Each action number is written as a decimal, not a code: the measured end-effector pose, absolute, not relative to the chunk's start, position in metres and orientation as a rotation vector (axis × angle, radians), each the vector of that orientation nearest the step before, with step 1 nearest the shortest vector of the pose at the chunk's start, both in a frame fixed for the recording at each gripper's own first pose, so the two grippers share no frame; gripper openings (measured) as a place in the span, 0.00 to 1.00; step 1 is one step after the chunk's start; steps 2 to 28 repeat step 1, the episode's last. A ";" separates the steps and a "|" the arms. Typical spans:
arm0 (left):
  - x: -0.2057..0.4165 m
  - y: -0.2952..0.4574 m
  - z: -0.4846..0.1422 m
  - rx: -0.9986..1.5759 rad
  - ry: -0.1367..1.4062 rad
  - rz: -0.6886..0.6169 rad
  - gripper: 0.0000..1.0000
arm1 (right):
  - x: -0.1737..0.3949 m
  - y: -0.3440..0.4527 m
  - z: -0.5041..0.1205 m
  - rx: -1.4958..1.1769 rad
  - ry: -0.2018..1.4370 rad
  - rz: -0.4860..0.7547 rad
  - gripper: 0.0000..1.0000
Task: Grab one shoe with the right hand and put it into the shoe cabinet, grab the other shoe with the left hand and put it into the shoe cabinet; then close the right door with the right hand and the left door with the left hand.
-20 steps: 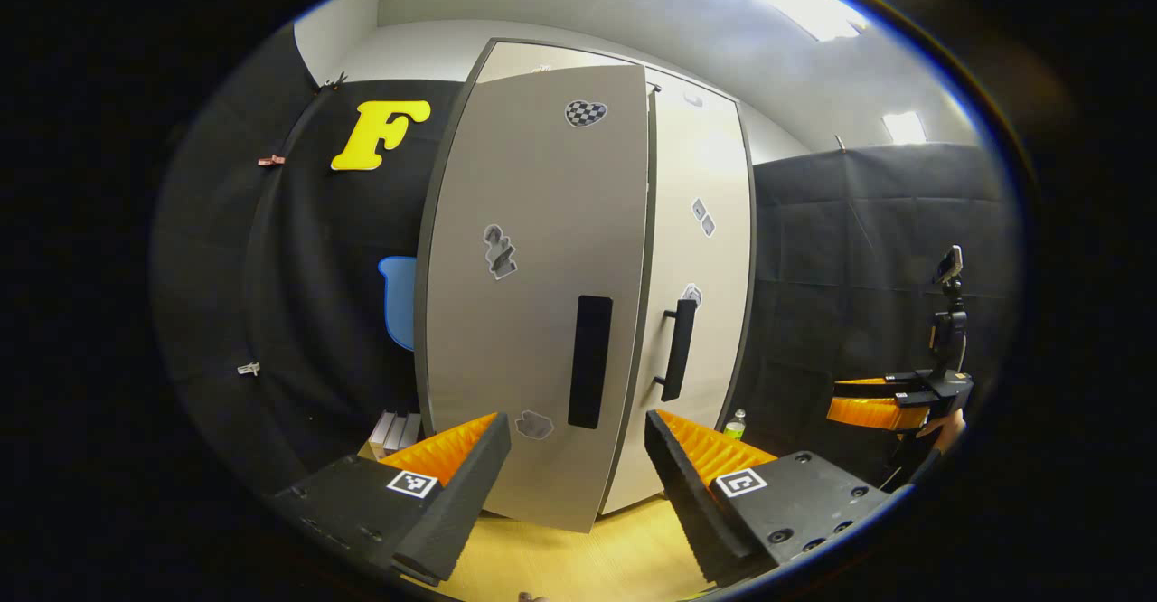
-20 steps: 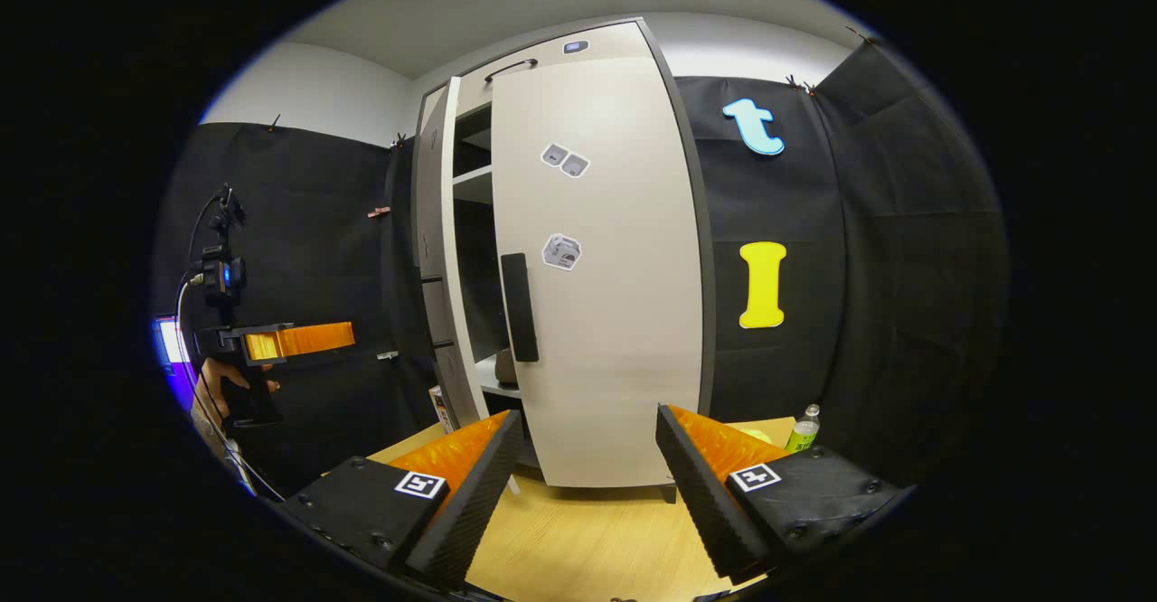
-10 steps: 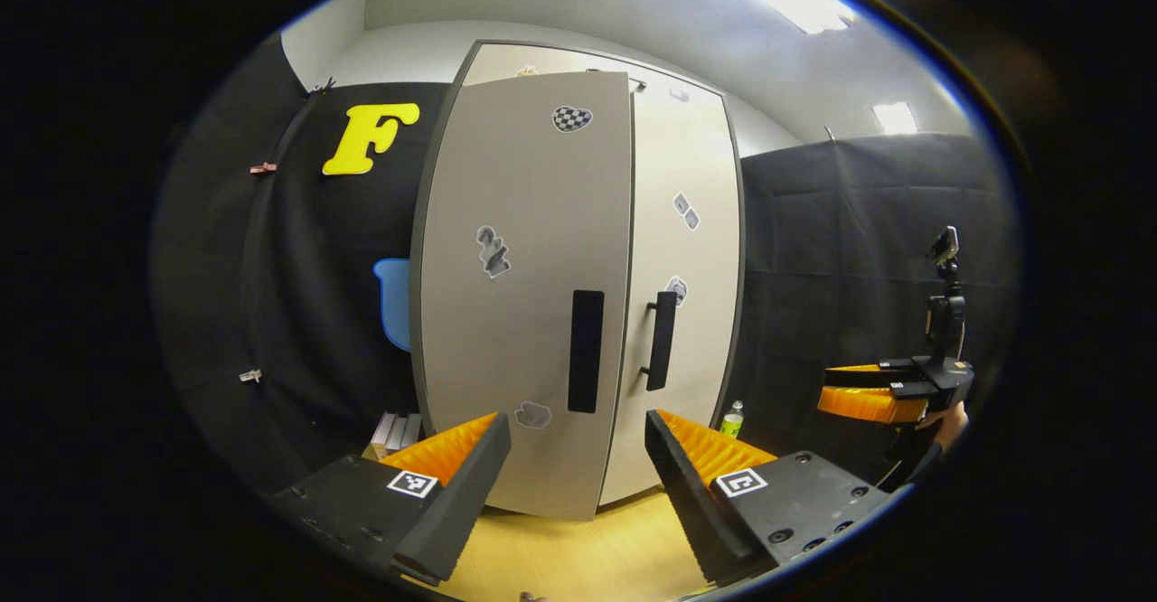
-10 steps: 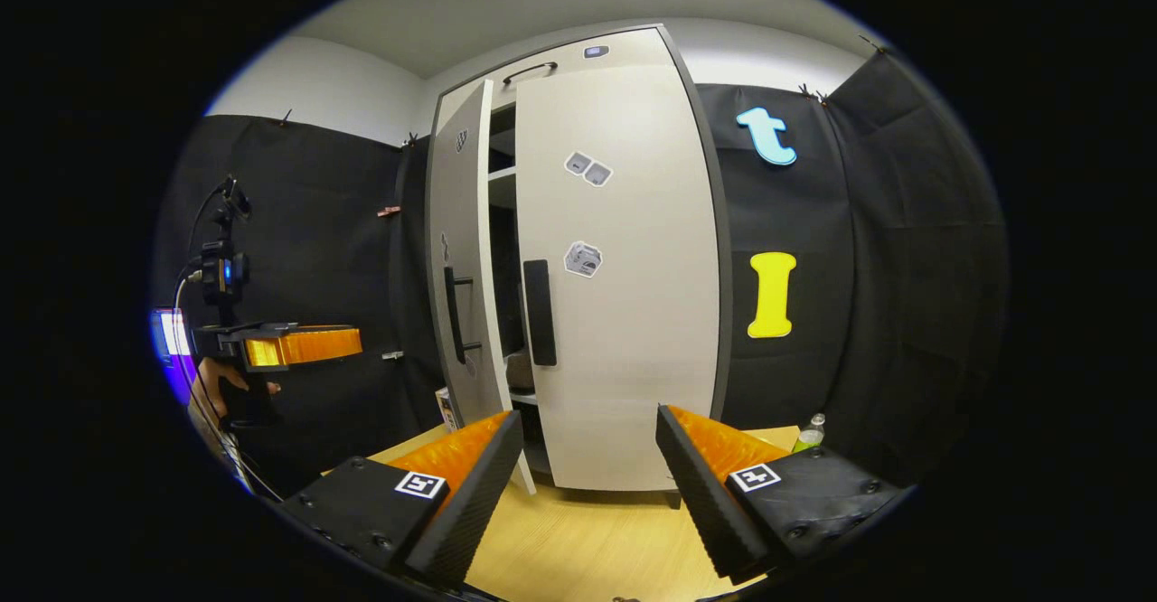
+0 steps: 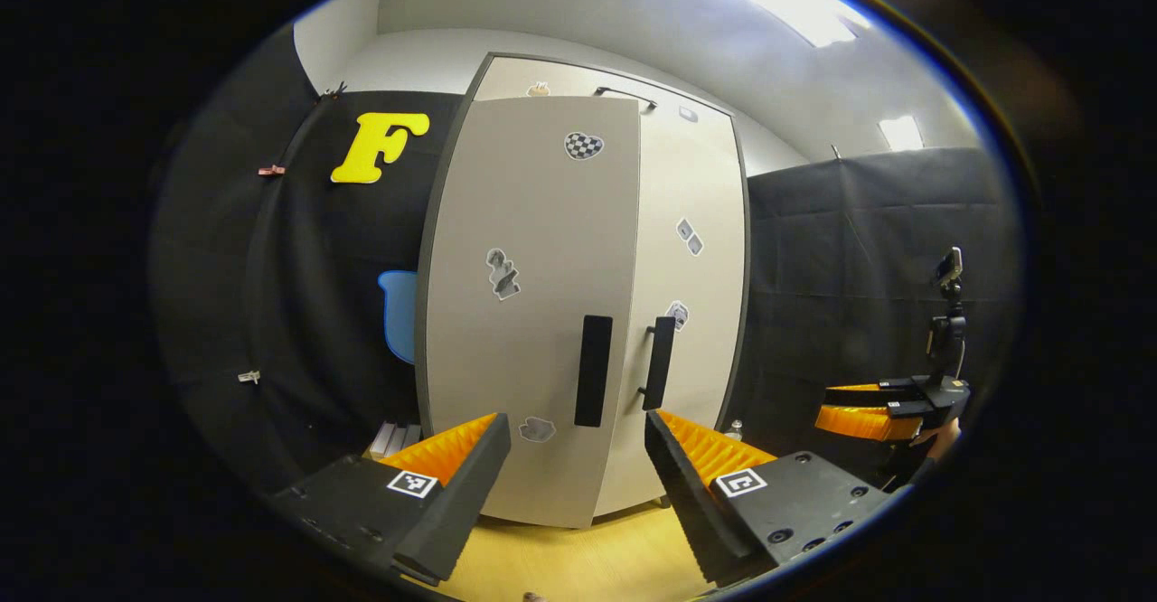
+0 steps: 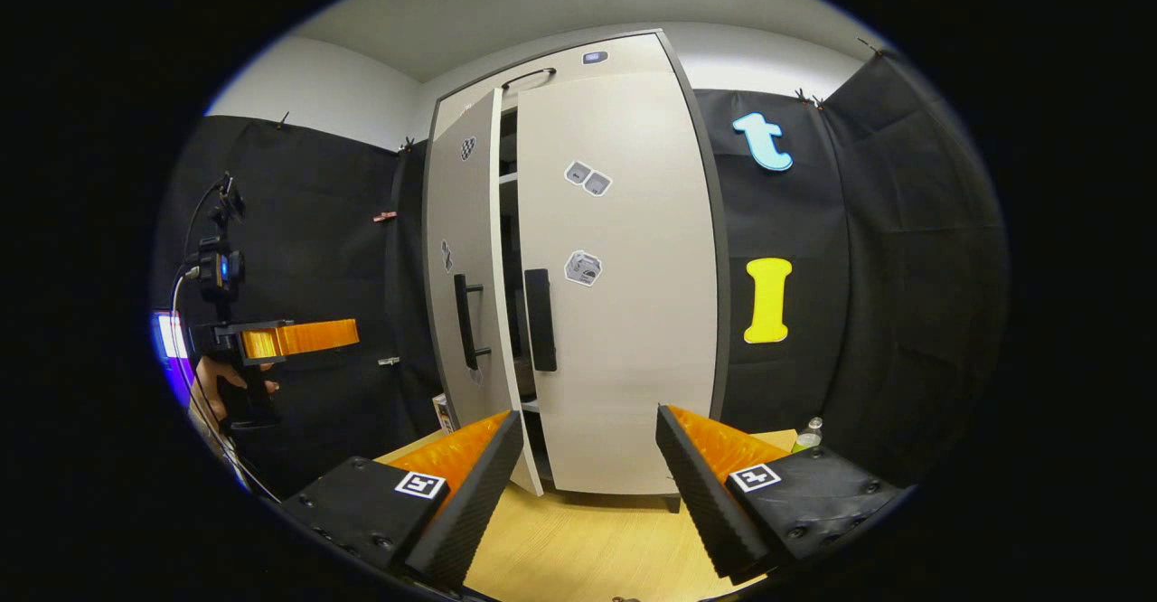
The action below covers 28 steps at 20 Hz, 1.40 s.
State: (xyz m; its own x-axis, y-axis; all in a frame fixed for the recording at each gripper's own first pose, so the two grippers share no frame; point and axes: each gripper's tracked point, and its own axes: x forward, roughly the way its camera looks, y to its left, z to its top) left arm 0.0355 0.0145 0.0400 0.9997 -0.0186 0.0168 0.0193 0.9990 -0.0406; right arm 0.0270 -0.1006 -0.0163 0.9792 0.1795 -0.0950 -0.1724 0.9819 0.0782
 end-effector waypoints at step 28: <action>0.037 0.014 0.041 -0.034 -0.018 -0.025 0.95 | 0.028 -0.101 -0.015 0.068 0.100 0.177 0.98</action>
